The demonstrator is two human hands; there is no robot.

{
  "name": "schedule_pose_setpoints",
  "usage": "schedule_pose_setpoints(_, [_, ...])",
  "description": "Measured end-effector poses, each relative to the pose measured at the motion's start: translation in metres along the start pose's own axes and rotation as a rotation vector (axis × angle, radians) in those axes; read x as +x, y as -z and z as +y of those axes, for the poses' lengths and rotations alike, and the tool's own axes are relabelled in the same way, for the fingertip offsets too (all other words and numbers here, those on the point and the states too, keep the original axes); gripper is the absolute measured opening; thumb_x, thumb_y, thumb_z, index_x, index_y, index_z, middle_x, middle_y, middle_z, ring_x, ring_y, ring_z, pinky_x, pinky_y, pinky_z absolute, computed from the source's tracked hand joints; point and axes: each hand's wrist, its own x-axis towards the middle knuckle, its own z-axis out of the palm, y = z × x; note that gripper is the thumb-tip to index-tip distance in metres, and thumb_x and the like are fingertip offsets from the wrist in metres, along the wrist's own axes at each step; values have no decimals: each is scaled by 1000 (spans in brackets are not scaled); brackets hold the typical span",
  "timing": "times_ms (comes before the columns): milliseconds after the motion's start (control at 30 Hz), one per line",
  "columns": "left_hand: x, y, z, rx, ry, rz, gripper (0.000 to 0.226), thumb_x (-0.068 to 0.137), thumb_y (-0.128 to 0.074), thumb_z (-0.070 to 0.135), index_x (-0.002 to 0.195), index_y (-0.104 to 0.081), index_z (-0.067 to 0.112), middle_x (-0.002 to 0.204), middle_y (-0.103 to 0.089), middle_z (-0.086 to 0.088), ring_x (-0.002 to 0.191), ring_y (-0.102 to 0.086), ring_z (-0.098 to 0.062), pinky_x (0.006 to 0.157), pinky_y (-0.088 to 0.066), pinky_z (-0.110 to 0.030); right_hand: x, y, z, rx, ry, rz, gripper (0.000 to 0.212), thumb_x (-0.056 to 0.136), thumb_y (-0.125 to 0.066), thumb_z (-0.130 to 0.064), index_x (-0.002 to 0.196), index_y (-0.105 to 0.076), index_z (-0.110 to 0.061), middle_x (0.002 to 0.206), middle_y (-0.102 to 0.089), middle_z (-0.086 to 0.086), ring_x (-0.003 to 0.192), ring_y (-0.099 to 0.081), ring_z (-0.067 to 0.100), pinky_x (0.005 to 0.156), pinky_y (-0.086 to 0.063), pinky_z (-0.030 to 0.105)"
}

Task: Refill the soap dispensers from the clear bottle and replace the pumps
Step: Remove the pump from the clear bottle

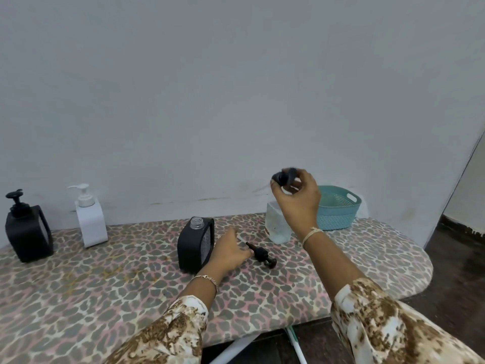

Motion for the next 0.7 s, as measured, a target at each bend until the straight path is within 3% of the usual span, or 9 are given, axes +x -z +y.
schedule_pose_setpoints(200, [-1,-8,-7,53,2,-15,80,83,-72,24,148,-27,12,147,-43,-10,119,-56,-24,98,-46,-33,-35,13,45,-44,-224,12,24,73,-82,-16,86,-62,-24,85,-66,-3,80,-61,8,80,-54,26])
schedule_pose_setpoints(267, [-1,-12,-10,109,7,-10,81,83,-73,27,148,-27,12,147,-42,-9,128,-49,-26,106,-41,-35,-45,16,60,-57,-288,24,25,73,-82,-15,83,-62,-25,81,-65,-5,77,-61,10,78,-55,30])
schedule_pose_setpoints(400, [-2,-19,-14,224,20,-19,83,83,-72,34,149,-27,11,138,-50,-11,123,-53,-29,104,-43,-42,-63,19,85,-99,-400,34,27,71,-82,-14,89,-63,-19,86,-67,-3,81,-64,14,83,-56,35])
schedule_pose_setpoints(533, [-1,-20,-15,354,-14,-21,74,86,-68,36,145,-34,6,136,-50,-11,118,-53,-27,104,-44,-39,-76,27,101,-203,-446,-11,35,71,-82,-15,96,-59,-20,93,-66,-3,87,-64,15,86,-53,32])
schedule_pose_setpoints(700, [2,-23,-19,446,-41,-30,61,89,-63,41,134,-47,3,152,-35,-12,134,-40,-29,112,-35,-38,-84,33,114,-407,-420,-172,24,69,-79,-18,86,-61,-22,83,-66,-7,79,-63,12,75,-55,32])
